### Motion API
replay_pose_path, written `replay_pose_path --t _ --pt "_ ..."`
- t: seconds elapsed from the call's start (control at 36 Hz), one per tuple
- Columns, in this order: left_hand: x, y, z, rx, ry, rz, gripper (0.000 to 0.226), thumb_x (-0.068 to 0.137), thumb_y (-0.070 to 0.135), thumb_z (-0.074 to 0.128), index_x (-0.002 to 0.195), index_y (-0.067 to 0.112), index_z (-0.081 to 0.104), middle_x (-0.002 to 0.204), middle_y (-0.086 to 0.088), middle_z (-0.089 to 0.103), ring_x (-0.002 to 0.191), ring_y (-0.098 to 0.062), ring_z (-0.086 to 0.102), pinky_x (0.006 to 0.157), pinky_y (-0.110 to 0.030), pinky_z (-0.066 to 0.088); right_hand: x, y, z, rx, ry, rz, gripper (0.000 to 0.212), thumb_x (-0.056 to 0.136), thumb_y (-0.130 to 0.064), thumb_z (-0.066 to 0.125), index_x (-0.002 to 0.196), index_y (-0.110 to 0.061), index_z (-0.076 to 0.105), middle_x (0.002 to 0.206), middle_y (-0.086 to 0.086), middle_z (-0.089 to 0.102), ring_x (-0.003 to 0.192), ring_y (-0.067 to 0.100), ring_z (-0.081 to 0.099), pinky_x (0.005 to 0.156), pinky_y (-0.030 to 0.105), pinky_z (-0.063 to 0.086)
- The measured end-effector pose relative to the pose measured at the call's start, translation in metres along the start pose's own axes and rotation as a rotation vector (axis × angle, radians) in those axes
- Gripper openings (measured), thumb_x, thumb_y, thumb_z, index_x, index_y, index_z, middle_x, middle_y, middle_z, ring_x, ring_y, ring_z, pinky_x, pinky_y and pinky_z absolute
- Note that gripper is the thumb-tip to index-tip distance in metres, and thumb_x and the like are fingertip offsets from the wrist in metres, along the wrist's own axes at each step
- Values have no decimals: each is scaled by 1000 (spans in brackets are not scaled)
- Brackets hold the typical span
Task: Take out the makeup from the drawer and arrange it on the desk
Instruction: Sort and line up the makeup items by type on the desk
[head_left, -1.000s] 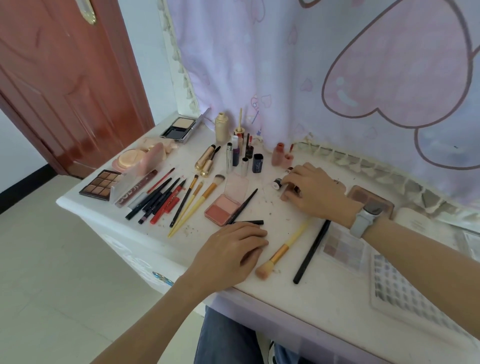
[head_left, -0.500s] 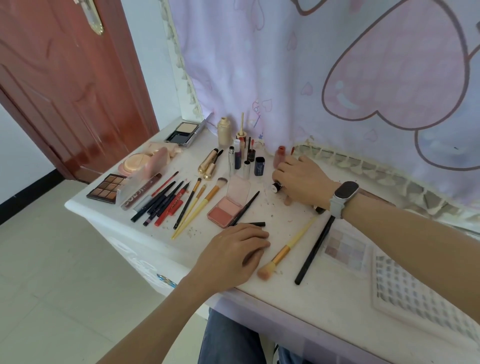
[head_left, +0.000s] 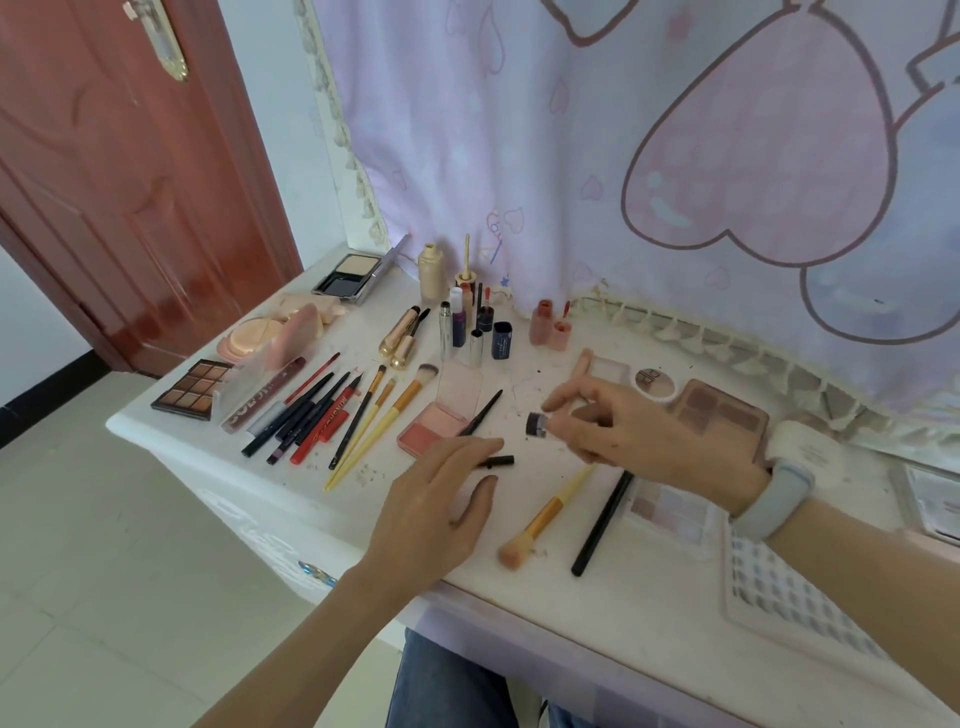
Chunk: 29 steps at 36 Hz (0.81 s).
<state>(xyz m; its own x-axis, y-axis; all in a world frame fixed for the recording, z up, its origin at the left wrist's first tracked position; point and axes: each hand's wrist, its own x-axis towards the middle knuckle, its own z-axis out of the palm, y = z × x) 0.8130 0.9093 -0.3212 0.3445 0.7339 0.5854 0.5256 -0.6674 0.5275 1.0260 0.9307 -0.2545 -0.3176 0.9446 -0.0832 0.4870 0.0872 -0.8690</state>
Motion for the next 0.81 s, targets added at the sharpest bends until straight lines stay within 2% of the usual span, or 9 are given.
replay_pose_path --t 0.11,0.19,0.25,0.31,0.39,0.44,0.53,0.69,0.81 --pt "13 10 2 -82 -5 -34 48 83 36 56 126 17 47 117 1 51 95 -2 51 79 -14 49 -8 -10 11 99 22 26 21 92 -32 52 82 -13 51 43 -6 52 38 7 34 40 12 30" --pt "26 17 4 -53 -21 -19 47 81 38 64 117 9 57 101 2 58 82 1 47 74 -5 44 -7 -17 18 98 128 13 33 96 -34 42 72 -11 47 38 -8 44 34 5 32 38 13 28" --pt "32 20 4 -2 -7 6 37 82 36 63 106 8 62 84 2 59 71 1 43 66 -6 43 -5 -21 19 149 215 44 37 98 -33 39 70 -11 48 39 -10 41 34 6 33 38 14 28" --pt "36 24 4 33 13 42 35 84 41 58 100 10 61 80 11 50 69 0 39 60 -4 39 -3 -25 16 188 253 85 36 99 -29 36 72 -10 50 41 -6 42 33 7 33 36 15 27" --pt "43 31 1 112 27 96 24 87 42 48 92 18 51 76 16 39 58 -4 33 46 -6 31 -3 -28 12 273 229 144 30 100 -20 35 77 -9 50 42 -5 40 30 5 31 33 15 24" --pt "46 33 0 158 9 128 25 86 40 48 83 16 48 71 14 37 50 -4 26 40 -7 20 -3 -29 12 289 223 171 28 100 -18 35 79 -12 53 50 -3 42 31 3 34 33 15 28" --pt "49 30 1 170 -40 167 30 84 36 49 71 9 50 65 4 44 49 -4 22 44 -6 13 -1 -26 14 262 232 167 29 100 -17 34 79 -18 55 65 2 42 41 7 39 39 17 32" --pt "47 24 13 42 -109 52 39 90 42 37 66 13 47 58 7 39 47 -9 34 41 -27 29 1 -15 16 208 268 93 29 100 -18 31 85 -24 55 77 12 46 43 -1 40 42 13 39" --pt "47 21 16 -3 -159 -73 40 88 55 27 63 25 38 51 11 32 45 -8 33 45 -20 25 -1 -11 11 158 279 -12 19 99 -18 37 94 -27 52 80 21 50 58 10 43 52 18 44"
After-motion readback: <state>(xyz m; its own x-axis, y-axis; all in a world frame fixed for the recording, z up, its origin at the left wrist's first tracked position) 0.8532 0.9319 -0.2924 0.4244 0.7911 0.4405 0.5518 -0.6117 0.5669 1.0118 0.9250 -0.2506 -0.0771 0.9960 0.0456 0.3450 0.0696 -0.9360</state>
